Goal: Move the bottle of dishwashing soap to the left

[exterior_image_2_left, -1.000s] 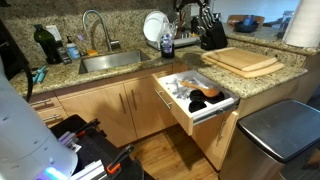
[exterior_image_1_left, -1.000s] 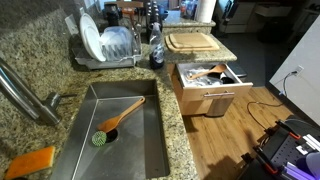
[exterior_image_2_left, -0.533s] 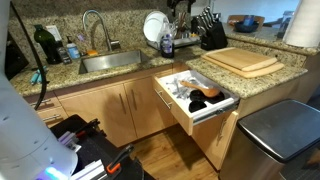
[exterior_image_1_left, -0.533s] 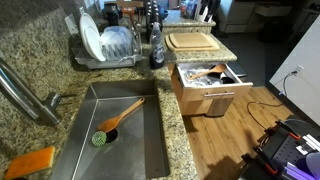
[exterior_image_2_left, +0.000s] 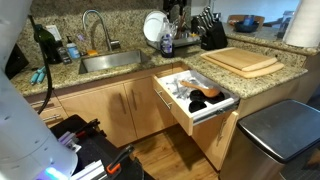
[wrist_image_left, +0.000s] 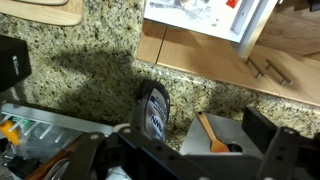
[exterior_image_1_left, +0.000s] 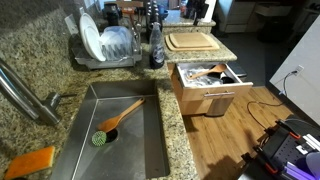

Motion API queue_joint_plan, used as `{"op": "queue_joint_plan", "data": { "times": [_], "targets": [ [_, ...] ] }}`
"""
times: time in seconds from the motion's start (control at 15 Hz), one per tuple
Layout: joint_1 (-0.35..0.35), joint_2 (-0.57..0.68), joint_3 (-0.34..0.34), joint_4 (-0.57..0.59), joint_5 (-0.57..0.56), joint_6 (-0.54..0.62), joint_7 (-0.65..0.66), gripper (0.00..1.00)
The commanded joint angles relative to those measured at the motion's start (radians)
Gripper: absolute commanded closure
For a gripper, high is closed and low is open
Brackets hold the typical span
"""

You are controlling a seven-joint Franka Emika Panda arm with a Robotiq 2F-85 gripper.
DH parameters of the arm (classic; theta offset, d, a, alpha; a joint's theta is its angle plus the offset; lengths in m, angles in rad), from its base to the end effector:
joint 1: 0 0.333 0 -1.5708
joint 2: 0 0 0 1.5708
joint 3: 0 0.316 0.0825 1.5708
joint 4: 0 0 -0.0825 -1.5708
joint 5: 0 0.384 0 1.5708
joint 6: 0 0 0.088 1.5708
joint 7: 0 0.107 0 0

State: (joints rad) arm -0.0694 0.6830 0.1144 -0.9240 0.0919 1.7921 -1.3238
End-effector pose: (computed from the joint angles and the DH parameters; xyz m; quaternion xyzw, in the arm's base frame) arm 0.7558 0.0099 0.5085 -0.7824 -0.6102 -0.1238 0.0078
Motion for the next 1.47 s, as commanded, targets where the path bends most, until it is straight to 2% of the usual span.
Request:
{"op": "queue_joint_plan", "data": {
  "times": [0.0,0.27,0.47,0.6,0.73,0.8,0.93,1.0,1.27,1.4],
  "targets": [
    [-0.007,0.025,0.022,0.034,0.009,0.011,-0.083,0.0],
    [0.036,0.147,0.045,0.236,-0.023,-0.085,-0.266,0.0],
    [0.092,0.211,0.04,0.324,-0.053,-0.169,-0.365,0.0],
    [0.137,0.242,0.019,0.347,-0.118,-0.195,-0.41,0.0],
    [0.171,0.275,0.004,0.375,-0.189,-0.169,-0.471,0.0],
    [0.146,0.224,0.026,0.294,-0.147,-0.154,-0.403,0.0],
    [0.17,0.251,0.017,0.321,-0.179,-0.154,-0.428,0.0],
    [0.168,0.253,0.007,0.323,-0.188,-0.112,-0.412,0.0],
    [0.145,0.294,-0.004,0.354,-0.187,0.171,-0.42,0.0],
    [0.106,0.312,0.039,0.355,-0.127,0.247,-0.452,0.0]
  ]
}}
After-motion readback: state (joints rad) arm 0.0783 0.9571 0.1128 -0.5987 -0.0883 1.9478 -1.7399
